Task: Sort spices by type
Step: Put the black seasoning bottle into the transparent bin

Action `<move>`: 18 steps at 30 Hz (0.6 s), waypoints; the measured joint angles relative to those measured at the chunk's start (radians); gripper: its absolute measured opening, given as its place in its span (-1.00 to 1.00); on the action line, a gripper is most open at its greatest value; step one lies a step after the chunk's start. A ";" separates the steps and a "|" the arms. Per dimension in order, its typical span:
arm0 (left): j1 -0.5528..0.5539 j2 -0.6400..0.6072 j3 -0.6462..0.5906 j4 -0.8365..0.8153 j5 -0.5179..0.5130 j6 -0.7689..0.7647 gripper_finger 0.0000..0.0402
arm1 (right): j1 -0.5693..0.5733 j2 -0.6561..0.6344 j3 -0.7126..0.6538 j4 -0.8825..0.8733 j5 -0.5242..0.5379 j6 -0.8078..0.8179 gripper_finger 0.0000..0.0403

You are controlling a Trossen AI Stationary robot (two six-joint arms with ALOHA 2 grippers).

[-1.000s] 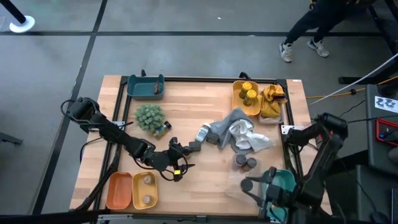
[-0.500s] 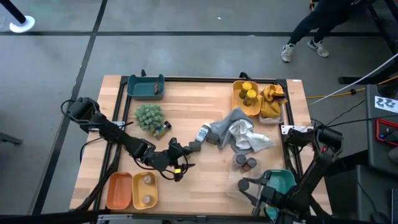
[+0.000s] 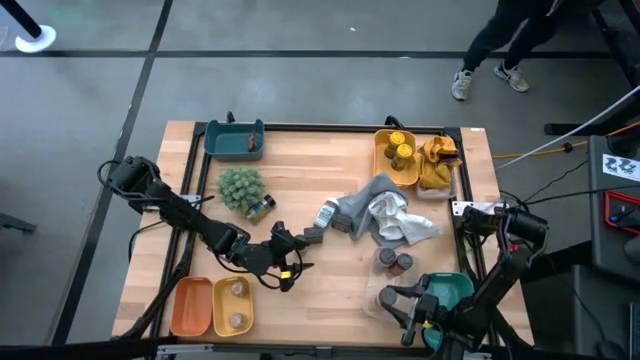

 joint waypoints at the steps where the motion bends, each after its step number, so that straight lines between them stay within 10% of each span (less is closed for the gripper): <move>1: 0.000 0.000 0.000 0.000 0.000 0.000 0.35 | 0.000 0.000 -0.004 0.014 -0.001 0.000 0.04; 18: 0.000 0.000 0.000 0.000 0.000 0.001 0.35 | 0.000 0.000 -0.010 0.049 -0.080 -0.056 0.04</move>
